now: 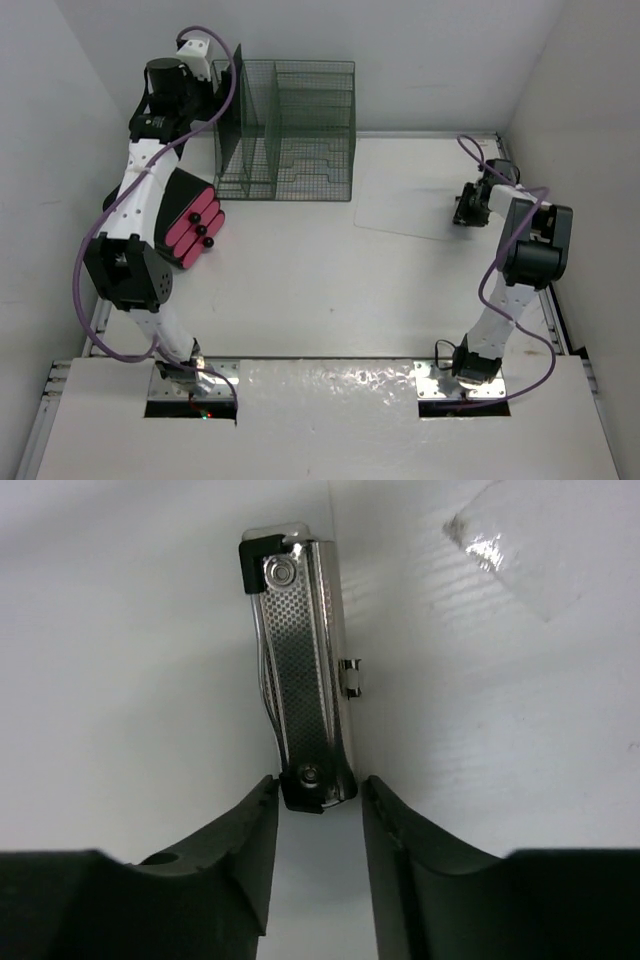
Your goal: Organize the desk
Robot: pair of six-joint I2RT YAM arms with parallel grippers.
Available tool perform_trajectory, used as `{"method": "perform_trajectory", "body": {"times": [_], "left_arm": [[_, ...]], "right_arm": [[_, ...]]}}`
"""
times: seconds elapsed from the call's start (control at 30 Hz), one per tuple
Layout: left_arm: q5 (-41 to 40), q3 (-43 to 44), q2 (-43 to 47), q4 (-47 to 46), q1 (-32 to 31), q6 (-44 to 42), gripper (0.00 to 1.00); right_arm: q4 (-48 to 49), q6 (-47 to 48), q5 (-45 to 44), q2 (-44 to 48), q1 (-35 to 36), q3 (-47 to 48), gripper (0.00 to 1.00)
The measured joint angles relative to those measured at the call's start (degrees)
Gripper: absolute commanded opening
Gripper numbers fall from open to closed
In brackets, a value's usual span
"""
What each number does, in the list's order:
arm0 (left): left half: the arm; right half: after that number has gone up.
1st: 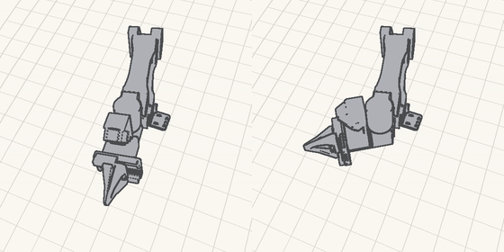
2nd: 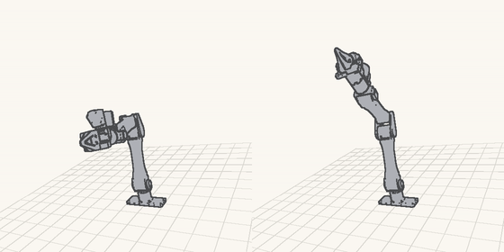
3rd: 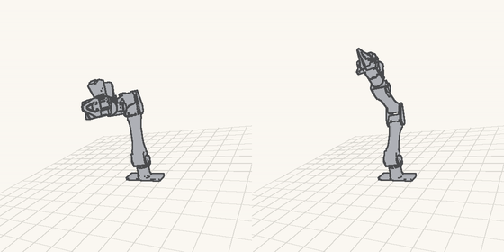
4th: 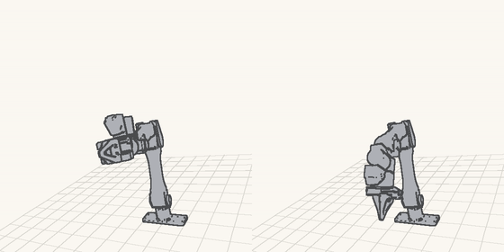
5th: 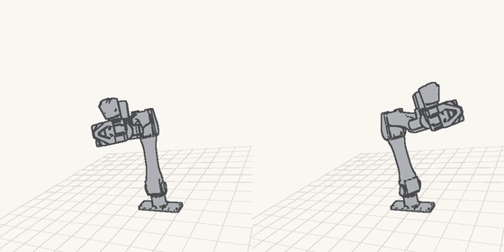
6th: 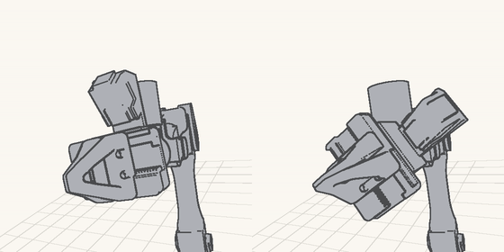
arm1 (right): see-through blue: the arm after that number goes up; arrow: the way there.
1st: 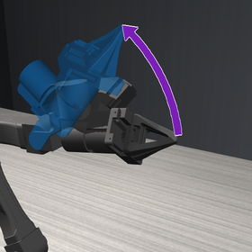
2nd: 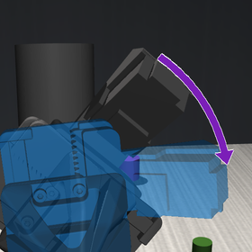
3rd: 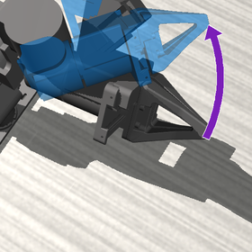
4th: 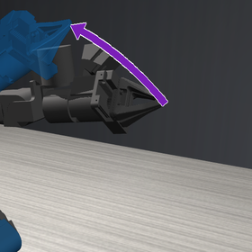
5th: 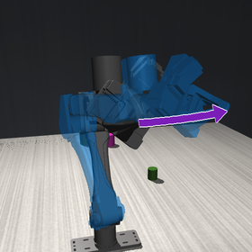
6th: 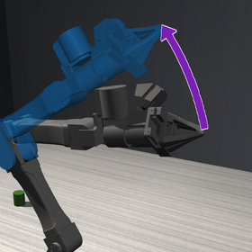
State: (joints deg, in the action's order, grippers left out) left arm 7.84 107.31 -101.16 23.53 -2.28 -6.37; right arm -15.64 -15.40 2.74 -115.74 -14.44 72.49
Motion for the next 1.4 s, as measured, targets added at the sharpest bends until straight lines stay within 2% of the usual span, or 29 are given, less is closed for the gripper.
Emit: {"method": "perform_trajectory", "body": {"times": [0.03,0.2,0.37,0.43,0.57,0.6,0.7,0.83,0.93,1.13,1.23,1.4], "left_arm": [[0.5,-0.6,0.4,0.0,-0.1,-0.3,0.94],[1.9,-2.8,1.8,0.1,-0.8,-1.2,0.94],[2.6,-4.3,2.1,0.1,-1.3,-1.4,0.94],[2.6,-4.5,2.1,0.1,-1.4,-1.4,0.94],[2.6,-4.5,2.2,0.0,-1.4,-1.6,0.94],[2.6,-4.5,2.2,0.0,-1.4,-1.7,0.93],[2.5,-4.5,2.2,0.1,-1.8,-2.3,0.92],[1.4,-4.5,2.6,1.5,-4.2,-5.2,0.89],[-0.4,-4.5,3.3,3.8,-8.9,-9.4,0.88],[-2.5,-4.5,4.3,11.3,-26.8,-19.8,0.88],[-4.5,-5.3,4.3,14.2,-36.3,-24.0,0.90],[-10.5,-11.0,3.1,13.3,-49.1,-29.5,0.98]], "right_arm": [[-0.3,0.0,0.0,1.0,0.0,-1.3,0.43],[-1.9,0.0,-0.3,0.7,0.2,-0.5,0.44],[-6.5,0.2,-0.6,-3.9,0.4,6.9,0.44],[-7.7,0.7,-1.7,-5.4,0.7,9.4,0.41],[-8.8,2.1,-4.2,-6.4,1.6,10.9,0.27],[-8.7,2.5,-4.5,-6.4,1.8,10.9,0.16],[-8.6,3.8,-5.2,-6.2,2.0,10.7,0.02],[-7.5,4.8,-6.2,-5.3,2.5,9.4,0.00],[-6.2,5.0,-5.8,-4.2,2.6,7.7,0.00],[-9.8,4.9,-3.5,-0.5,2.6,3.5,0.00],[-13.3,4.8,-2.2,0.9,2.7,2.5,0.00],[-16.8,4.2,-0.6,2.8,2.7,2.2,0.00]]}}
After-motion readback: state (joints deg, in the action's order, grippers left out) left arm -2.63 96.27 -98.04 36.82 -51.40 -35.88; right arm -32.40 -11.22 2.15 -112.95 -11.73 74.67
